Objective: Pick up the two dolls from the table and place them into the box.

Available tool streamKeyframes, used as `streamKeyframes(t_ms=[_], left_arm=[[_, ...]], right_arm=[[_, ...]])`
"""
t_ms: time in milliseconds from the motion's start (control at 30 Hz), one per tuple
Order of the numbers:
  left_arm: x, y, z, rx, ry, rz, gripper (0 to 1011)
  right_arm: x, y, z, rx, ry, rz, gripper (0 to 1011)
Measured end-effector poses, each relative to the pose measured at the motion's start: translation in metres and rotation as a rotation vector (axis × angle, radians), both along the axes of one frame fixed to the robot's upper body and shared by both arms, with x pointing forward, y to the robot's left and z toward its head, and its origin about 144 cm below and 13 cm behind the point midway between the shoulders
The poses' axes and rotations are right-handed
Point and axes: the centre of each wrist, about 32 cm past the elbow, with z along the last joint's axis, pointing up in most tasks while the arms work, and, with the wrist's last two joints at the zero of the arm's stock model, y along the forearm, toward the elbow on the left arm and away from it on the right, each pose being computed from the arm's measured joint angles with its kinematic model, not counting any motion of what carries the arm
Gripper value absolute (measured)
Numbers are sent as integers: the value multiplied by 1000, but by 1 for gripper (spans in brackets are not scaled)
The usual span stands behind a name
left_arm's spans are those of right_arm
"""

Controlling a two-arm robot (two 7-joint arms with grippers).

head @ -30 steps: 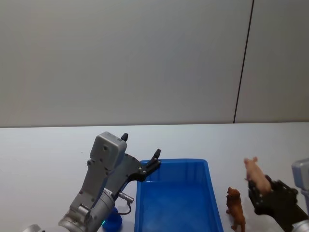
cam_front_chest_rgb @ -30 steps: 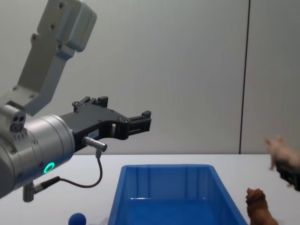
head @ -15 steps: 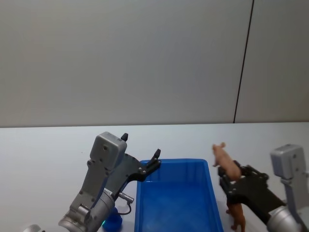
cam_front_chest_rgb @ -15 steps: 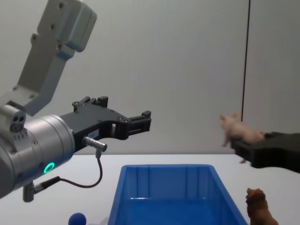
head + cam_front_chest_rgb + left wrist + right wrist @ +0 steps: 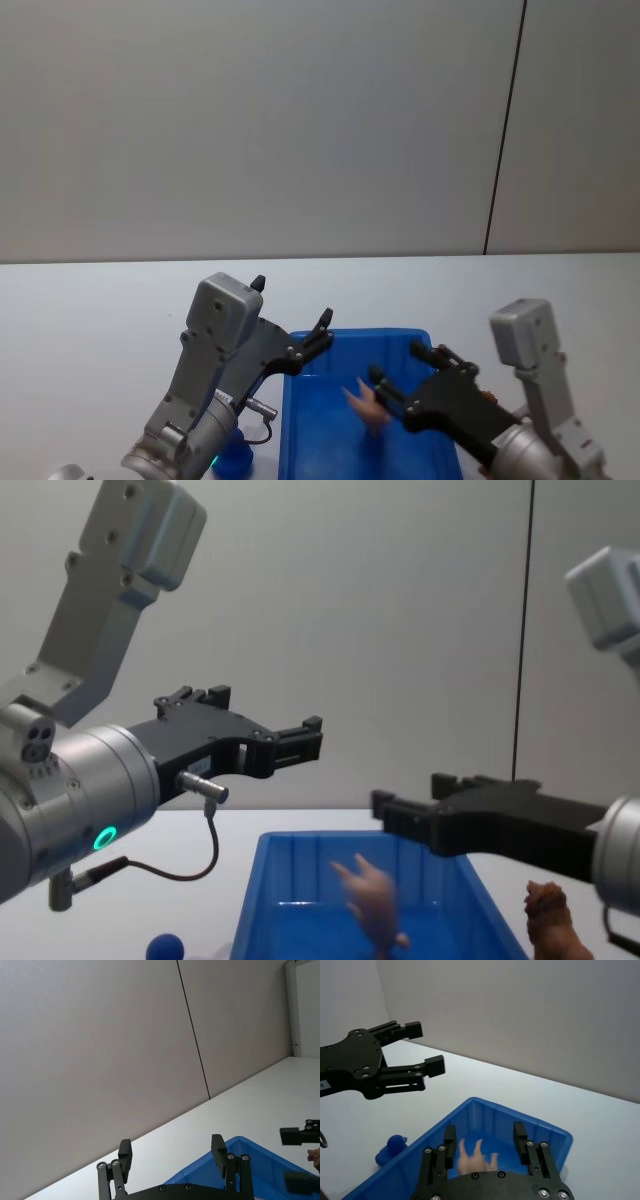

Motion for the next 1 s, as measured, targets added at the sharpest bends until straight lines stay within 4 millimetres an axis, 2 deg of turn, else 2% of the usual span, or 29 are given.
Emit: streamKeyframes(t_ms=[133,200,233,267,300,433,1000], left_arm=[[0,0,0,0,0,0,1001],[0,0,0,0,0,0,1001],[0,0,0,0,0,0,1001],[0,0,0,0,0,0,1001],[0,0,0,0,0,0,1001],[0,0,0,0,0,0,1001],[0,0,0,0,0,0,1001]], right_arm=[[4,4,-2,7,10,24,792],[5,6,-3,9,14,27,810],[6,7,-4,11,17,27,864],[6,7,-4,11,17,27,864],[7,7,-4,12,20,26,916],[8,8,-5,14,22,9,1001],[-6,-10,2,-5,17,-169,1001]])
